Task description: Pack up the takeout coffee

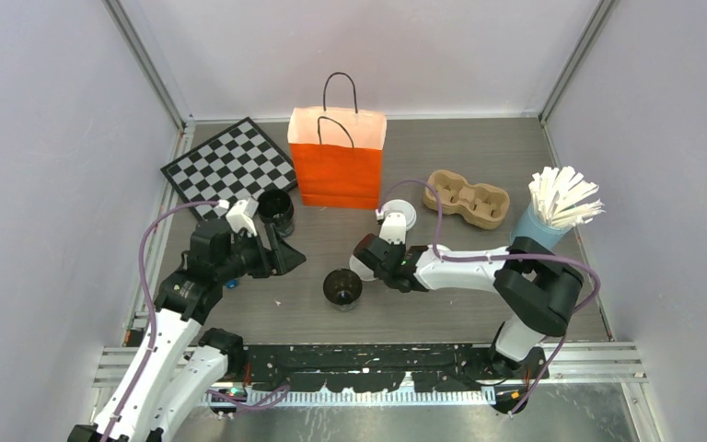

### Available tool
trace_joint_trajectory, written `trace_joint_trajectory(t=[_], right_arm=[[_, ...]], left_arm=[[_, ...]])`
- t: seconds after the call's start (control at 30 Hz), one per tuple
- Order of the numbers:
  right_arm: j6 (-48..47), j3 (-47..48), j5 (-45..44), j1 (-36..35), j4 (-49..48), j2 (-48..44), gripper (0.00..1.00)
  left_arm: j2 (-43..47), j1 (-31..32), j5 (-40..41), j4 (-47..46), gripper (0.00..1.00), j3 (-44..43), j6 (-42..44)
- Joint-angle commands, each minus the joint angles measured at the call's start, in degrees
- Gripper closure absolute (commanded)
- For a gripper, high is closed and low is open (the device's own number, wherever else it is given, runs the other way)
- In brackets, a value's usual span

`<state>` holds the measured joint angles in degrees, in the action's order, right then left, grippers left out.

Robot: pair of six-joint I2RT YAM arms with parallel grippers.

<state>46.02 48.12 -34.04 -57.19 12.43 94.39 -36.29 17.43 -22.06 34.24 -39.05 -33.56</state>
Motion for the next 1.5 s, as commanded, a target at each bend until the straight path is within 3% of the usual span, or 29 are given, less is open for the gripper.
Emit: trace_joint_trajectory(t=[0.0, 0.3, 0.4, 0.53, 0.77, 0.9, 1.17, 1.47], right_arm=[[-4.78, 1.63, -4.09, 0.07, -0.25, -7.63, 1.0], [-8.45, 7.67, -4.79, -0.21, 10.08, -20.65, 1.0], [-8.98, 7.79, -4.77, -1.3, 8.42, -24.04, 1.0], [-8.99, 7.9, -4.88, -3.56, 4.67, -26.11, 1.0], [-8.87, 10.56, -6.07, -6.76, 3.26, -23.91, 1.0], [-8.68, 11.55, -5.68, -7.98, 2.65, -22.71, 1.0], [-8.59, 12.26, -5.27, -8.64, 1.49, -20.52, 1.0], [-8.58, 12.0, -4.58, -8.63, 0.08, -20.04, 1.0]], left_arm=[[-0.64, -0.35, -2.51, -0.65, 0.31, -2.83, 1.52], [-5.53, -0.29, -6.16, -1.99, 0.36, -9.58, 7.59], [-8.09, -0.29, -7.91, -3.75, 0.39, -11.69, 2.44], [-9.99, -0.29, -10.2, -12.8, 0.42, -10.26, -4.63], [-15.16, 0.32, -9.28, -16.66, 0.42, -9.77, -3.84], [-17.39, 2.9, -4.37, -11.95, 0.44, -10.91, -0.05], [-19.44, 8.76, 3.82, -11.12, 0.47, -10.61, 4.4], [-22.49, 11.03, 8.47, -9.07, 0.52, -11.16, 8.27]])
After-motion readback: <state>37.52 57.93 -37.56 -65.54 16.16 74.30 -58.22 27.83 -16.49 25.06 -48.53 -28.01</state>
